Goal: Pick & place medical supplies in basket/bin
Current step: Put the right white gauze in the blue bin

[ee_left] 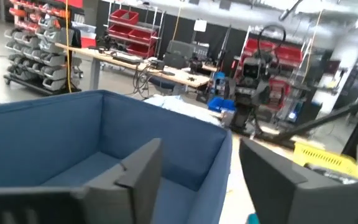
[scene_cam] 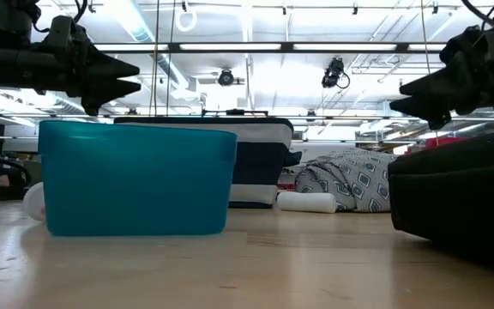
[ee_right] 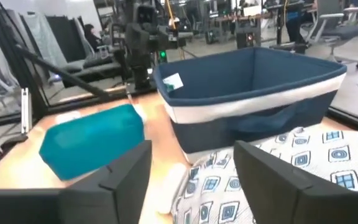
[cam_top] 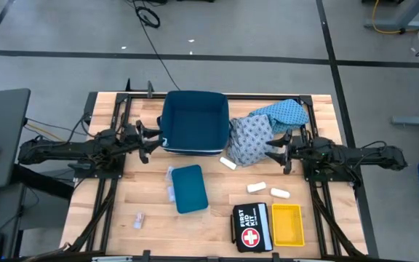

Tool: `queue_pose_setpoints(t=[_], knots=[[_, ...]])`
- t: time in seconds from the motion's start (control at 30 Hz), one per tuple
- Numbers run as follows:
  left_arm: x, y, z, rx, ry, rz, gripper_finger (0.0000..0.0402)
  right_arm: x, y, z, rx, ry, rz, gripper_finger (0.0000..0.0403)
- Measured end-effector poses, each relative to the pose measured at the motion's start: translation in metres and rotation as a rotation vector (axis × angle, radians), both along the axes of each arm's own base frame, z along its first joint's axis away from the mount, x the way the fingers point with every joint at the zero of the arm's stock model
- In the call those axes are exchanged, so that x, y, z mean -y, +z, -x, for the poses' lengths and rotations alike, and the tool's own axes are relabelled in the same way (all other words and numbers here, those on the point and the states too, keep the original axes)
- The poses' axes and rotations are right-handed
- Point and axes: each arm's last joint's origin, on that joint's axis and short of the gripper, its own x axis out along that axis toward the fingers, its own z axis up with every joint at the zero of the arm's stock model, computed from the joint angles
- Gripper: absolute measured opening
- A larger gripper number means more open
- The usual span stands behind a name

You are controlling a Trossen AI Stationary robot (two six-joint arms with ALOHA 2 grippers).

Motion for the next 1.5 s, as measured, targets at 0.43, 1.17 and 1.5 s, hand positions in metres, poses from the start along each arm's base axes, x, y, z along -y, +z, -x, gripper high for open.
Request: queue_pose_setpoints(t=[0.43,1.17,1.5], knots=[[0.001,-0.002,-0.001,-0.025,-0.042,-0.030,0.0252,-0.009,0.048,-0.039,-0.392,0.084,0.078,0.0229],[0.002,-0.007,-0.002,-0.081,-0.069,-0.036,0.0252,-0.070,0.051,-0.078,-1.399,0.184,-0.175,0.0229],[0.002,-0.007,-0.002,-0.082,-0.080,-0.044,0.0252,-0.095,0.038,-0.081,-1.444,0.198,-0.214,0.0229]])
